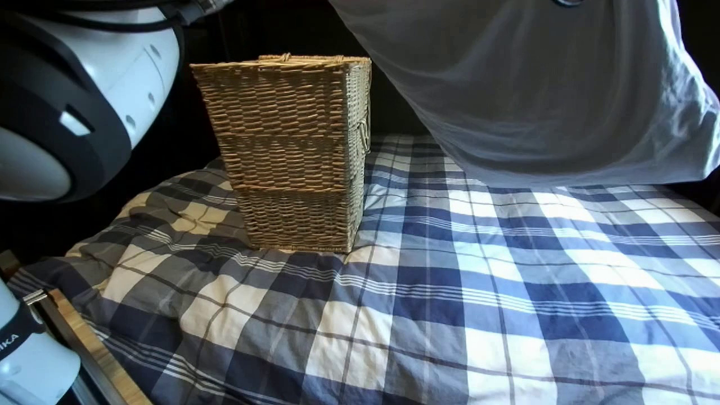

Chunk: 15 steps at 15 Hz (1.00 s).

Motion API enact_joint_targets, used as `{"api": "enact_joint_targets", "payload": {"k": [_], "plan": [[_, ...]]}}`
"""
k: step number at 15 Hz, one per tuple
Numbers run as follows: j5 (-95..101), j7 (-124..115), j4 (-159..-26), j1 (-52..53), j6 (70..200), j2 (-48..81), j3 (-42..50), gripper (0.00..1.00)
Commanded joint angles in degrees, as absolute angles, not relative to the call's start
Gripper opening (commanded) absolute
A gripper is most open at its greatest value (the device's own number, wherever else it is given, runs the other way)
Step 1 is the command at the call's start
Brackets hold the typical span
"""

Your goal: Put the pillow in the laundry basket

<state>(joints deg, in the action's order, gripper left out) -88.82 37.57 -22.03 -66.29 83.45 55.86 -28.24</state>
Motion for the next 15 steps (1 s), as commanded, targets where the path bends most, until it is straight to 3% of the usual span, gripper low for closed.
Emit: {"api": "enact_joint_targets", "payload": {"k": [1,8,9,15], "plan": [[-95.11,41.67,-21.87,-67.08,77.56,53.26,-28.09,0.03],[-98.78,55.13,-21.31,-66.5,72.5,50.98,-25.28,0.03],[-98.05,50.39,-21.3,-66.54,71.47,51.95,-24.25,0.12],[-97.93,53.98,-21.3,-66.18,71.5,51.62,-23.37,0.12]]}}
